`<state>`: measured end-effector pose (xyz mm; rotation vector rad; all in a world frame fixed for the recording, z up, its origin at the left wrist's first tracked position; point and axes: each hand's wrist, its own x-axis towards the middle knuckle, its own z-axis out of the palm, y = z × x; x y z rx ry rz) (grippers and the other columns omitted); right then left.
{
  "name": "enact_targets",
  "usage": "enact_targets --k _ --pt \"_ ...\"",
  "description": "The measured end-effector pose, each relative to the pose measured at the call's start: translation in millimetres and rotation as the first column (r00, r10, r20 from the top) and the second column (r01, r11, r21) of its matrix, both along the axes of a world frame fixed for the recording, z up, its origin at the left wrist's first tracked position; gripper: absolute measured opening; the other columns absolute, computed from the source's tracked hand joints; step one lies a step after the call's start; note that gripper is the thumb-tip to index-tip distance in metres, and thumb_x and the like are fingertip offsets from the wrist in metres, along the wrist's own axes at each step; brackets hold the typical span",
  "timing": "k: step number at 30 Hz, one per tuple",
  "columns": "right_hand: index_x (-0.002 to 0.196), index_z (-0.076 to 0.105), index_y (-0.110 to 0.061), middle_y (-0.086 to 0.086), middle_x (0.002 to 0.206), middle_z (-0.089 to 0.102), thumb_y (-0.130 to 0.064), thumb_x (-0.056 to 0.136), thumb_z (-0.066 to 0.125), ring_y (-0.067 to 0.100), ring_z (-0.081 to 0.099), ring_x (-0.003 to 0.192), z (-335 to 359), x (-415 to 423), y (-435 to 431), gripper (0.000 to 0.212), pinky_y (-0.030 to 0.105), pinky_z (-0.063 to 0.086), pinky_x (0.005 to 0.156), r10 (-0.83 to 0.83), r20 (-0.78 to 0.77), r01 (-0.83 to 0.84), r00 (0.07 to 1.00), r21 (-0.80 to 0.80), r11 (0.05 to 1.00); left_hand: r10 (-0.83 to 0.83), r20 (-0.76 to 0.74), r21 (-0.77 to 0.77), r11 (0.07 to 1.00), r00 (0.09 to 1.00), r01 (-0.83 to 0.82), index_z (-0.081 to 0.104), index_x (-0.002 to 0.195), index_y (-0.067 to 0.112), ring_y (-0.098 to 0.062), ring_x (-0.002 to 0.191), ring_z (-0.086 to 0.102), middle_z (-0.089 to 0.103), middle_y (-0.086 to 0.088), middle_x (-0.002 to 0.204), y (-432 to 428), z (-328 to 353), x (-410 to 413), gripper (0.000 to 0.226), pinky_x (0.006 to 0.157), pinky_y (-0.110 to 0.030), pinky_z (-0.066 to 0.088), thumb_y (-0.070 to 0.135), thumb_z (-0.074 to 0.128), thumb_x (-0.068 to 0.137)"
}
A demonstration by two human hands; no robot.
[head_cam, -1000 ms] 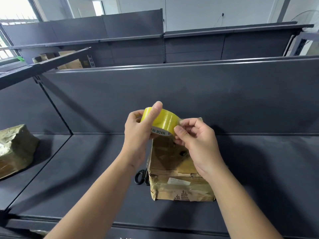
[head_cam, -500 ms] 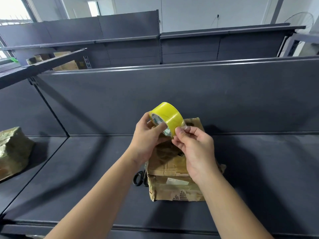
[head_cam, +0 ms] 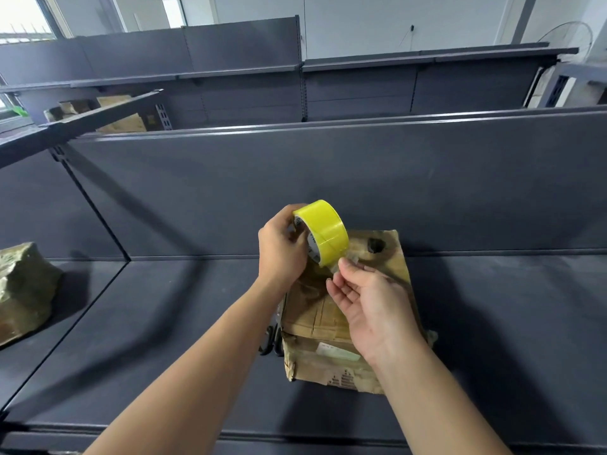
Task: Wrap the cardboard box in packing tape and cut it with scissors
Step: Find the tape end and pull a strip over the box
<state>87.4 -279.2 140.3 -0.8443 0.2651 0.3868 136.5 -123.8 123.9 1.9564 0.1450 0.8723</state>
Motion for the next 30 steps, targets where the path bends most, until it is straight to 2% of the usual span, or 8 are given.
enact_targets --k 5,8,10,14,17,21,25,30 --pt "0.090 0.072 0.003 0.007 0.069 0.069 0.003 0.088 0.070 0.014 0.066 0.063 4.6 -0.8 -6.9 0.003 0.029 0.059 0.063 0.015 0.002 -0.015 1.000 0.005 1.000 -0.069 0.060 0.223 0.973 0.996 0.054 0.065 0.113 0.021 -0.023 0.073 0.066 0.070 -0.006 0.084 8.2 11.3 10.4 0.053 0.064 -0.037 0.055 -0.016 0.065 0.075" --pt "0.087 0.070 0.000 0.006 0.067 0.068 0.003 0.088 0.070 0.013 0.066 0.061 5.8 2.4 -8.1 0.004 0.029 0.058 0.063 -0.017 0.027 0.017 0.999 0.002 1.000 -0.095 0.045 0.286 0.955 0.994 0.078 0.058 0.121 0.017 -0.020 0.078 0.065 0.070 -0.004 0.092 5.9 17.5 24.9 0.049 0.068 -0.035 0.054 -0.009 0.070 0.080" --pt "0.087 0.069 -0.002 0.006 0.069 0.067 0.003 0.088 0.070 0.013 0.065 0.061 2.7 4.3 -9.3 0.006 0.029 0.058 0.064 -0.050 0.051 0.051 0.997 -0.001 0.999 -0.146 -0.072 0.220 0.963 0.987 0.159 0.060 0.119 0.014 -0.015 0.082 0.064 0.070 0.002 0.096 4.8 22.8 34.8 0.038 0.074 -0.031 0.051 0.003 0.071 0.085" --pt "0.086 0.065 -0.002 0.008 0.068 0.063 0.005 0.089 0.069 0.015 0.061 0.062 -4.1 4.6 -10.0 0.008 0.030 0.058 0.063 -0.066 0.102 0.065 0.993 0.016 0.998 -0.305 -0.425 0.084 0.924 0.852 0.373 0.058 0.072 0.020 -0.009 0.065 0.045 0.057 0.012 0.066 2.0 23.6 44.5 0.012 0.066 -0.031 0.043 0.022 0.066 0.063" --pt "0.090 0.066 -0.001 0.007 0.069 0.064 0.001 0.088 0.071 0.015 0.062 0.064 -7.9 8.8 -11.2 0.006 0.030 0.058 0.064 -0.056 0.140 0.057 0.989 -0.002 0.998 -0.290 -0.422 0.139 0.916 0.859 0.378 0.062 0.077 0.013 -0.012 0.071 0.052 0.064 0.009 0.072 6.2 14.4 47.8 0.024 0.072 -0.038 0.052 0.037 0.057 0.074" --pt "0.093 0.066 -0.001 0.005 0.070 0.065 0.000 0.089 0.071 0.013 0.062 0.064 -10.9 24.3 -15.1 0.006 0.029 0.057 0.065 -0.012 0.224 0.035 0.974 -0.102 0.994 -0.185 -0.415 0.233 0.925 0.891 0.301 0.062 0.092 0.002 -0.031 0.085 0.063 0.072 -0.014 0.093 18.8 13.4 42.4 0.036 0.078 -0.044 0.053 0.033 0.045 0.095" --pt "0.082 0.061 -0.006 0.005 0.066 0.060 0.002 0.092 0.066 0.013 0.059 0.060 -6.2 54.4 -18.9 0.014 0.029 0.055 0.063 0.160 0.270 -0.108 0.949 -0.197 0.974 0.031 -0.391 0.291 0.952 0.920 0.092 0.048 0.073 0.007 -0.031 0.069 0.045 0.056 -0.011 0.069 33.2 9.8 25.5 0.030 0.060 -0.037 0.036 0.014 0.047 0.102" --pt "0.080 0.059 -0.007 0.006 0.065 0.054 0.003 0.092 0.064 0.012 0.055 0.057 -3.3 93.8 -13.9 0.017 0.026 0.054 0.056 0.392 0.279 -0.306 0.877 -0.308 0.901 0.237 -0.333 0.386 0.917 0.913 -0.097 0.045 0.078 0.008 -0.044 0.073 0.054 0.063 -0.021 0.077 48.3 2.4 -10.2 0.034 0.060 -0.043 0.042 0.029 0.048 0.104"
